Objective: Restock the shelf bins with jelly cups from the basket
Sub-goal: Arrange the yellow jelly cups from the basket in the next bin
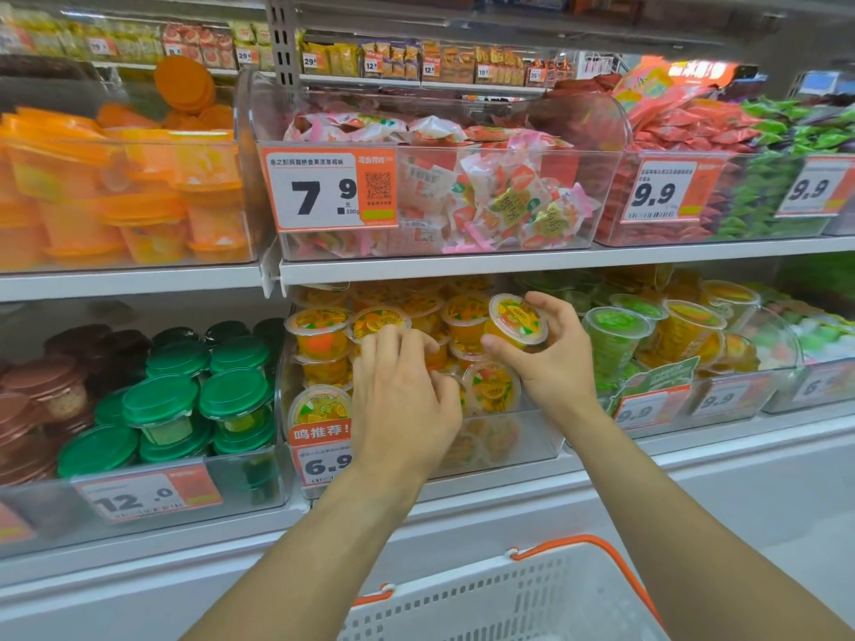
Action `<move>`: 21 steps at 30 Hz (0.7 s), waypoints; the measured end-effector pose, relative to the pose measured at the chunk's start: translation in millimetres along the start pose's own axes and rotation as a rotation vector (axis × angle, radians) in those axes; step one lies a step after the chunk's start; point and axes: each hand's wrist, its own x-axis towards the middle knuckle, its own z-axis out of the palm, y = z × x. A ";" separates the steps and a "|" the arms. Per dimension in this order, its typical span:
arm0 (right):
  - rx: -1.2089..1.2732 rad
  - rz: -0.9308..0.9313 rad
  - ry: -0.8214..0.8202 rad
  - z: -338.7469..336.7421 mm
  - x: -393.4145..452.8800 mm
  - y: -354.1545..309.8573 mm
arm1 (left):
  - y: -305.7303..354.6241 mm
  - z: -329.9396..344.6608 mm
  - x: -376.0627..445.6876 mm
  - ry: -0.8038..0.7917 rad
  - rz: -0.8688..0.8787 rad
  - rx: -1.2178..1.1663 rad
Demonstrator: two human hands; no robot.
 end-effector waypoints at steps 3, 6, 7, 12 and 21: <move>-0.011 0.022 0.005 0.9 -0.9 1.8 | -5.1 -2.0 -0.8 -0.003 0.057 0.123; -0.049 0.031 0.001 4.4 -4.1 5.9 | -7.1 -2.0 -2.7 -0.026 0.055 0.161; -0.055 0.040 0.003 6.0 -5.2 7.3 | -6.2 -1.7 -3.4 -0.026 0.065 0.164; -0.033 0.125 0.000 12.6 -7.1 7.7 | 1.7 3.6 -5.9 -0.002 0.141 0.106; 0.031 0.282 0.055 10.9 12.1 7.2 | 21.4 20.5 20.5 -0.445 0.306 0.313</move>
